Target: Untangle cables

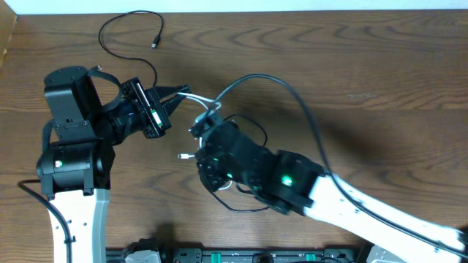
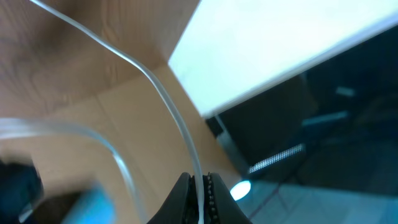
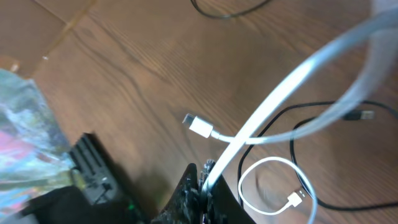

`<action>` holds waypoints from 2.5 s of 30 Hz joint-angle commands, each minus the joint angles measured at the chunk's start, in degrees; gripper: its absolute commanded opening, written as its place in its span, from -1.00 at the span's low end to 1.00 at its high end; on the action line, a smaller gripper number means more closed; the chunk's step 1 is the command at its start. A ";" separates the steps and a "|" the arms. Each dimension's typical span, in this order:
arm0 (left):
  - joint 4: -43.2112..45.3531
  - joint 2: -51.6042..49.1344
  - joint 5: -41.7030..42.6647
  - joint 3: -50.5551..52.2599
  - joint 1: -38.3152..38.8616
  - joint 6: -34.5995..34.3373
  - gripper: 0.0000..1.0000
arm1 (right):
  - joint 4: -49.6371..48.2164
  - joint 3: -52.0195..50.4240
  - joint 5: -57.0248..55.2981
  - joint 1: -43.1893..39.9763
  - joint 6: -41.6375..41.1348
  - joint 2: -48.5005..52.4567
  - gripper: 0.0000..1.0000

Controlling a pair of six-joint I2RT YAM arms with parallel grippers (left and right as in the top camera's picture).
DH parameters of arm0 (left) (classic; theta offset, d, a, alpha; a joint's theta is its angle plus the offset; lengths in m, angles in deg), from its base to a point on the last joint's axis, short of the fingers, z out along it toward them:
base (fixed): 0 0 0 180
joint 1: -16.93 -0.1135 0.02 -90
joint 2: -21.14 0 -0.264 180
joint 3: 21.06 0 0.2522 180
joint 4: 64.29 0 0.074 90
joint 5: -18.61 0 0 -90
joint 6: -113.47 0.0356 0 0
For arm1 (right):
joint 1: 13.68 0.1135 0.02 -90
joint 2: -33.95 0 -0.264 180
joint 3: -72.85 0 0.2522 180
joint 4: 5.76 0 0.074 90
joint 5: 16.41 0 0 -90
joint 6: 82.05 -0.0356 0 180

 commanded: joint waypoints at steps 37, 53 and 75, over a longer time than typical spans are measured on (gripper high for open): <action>-19.82 0.20 13.16 -1.11 -0.24 29.18 0.08 | 3.32 -0.11 -5.99 0.02 -0.52 -14.82 -0.98; -19.82 0.20 19.47 -1.11 -0.24 28.63 0.04 | -1.05 -0.11 -6.45 0.02 -0.48 -12.74 -0.98; -19.65 0.20 16.24 -1.11 -0.24 28.57 -0.21 | -4.81 -0.11 -2.58 0.13 -0.48 -10.67 -0.98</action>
